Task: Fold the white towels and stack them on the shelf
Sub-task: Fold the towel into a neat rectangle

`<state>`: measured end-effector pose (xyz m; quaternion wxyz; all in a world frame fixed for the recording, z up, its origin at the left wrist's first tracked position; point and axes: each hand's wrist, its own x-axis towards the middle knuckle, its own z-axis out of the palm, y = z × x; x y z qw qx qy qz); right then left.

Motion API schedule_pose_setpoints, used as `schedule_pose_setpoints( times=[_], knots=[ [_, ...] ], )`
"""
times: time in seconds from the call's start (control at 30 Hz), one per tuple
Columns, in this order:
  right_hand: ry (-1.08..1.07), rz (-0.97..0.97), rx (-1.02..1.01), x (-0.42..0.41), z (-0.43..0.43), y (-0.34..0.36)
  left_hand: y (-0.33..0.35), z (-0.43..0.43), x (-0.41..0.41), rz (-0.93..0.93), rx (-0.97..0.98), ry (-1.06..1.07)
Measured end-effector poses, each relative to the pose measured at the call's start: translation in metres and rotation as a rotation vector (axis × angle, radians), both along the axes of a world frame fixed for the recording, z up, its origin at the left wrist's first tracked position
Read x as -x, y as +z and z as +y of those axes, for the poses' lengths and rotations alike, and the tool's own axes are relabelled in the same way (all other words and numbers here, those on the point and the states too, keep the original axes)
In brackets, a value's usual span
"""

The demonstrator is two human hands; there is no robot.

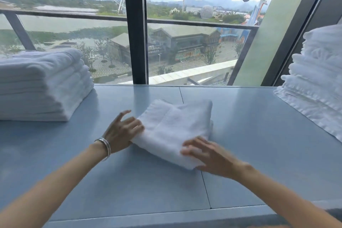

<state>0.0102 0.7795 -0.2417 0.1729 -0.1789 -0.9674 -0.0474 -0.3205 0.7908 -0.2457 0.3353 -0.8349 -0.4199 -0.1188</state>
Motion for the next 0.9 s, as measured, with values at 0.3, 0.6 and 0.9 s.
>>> schedule_pose_setpoints(
  times=[0.3, 0.6, 0.9],
  knots=[
    [-0.284, 0.077, 0.381, 0.024, 0.027, 0.024, 0.018, -0.029, 0.005, -0.049, 0.415, 0.470],
    [-0.508, -0.284, 0.472, 0.024, 0.031, -0.011, -0.008, -0.057, -0.061, -0.222, 0.873, 0.202],
    [-0.243, 0.007, 0.627, 0.011, 0.044, 0.014, 0.018, -0.046, 0.022, -0.191, 0.694, 0.606]
  ],
)
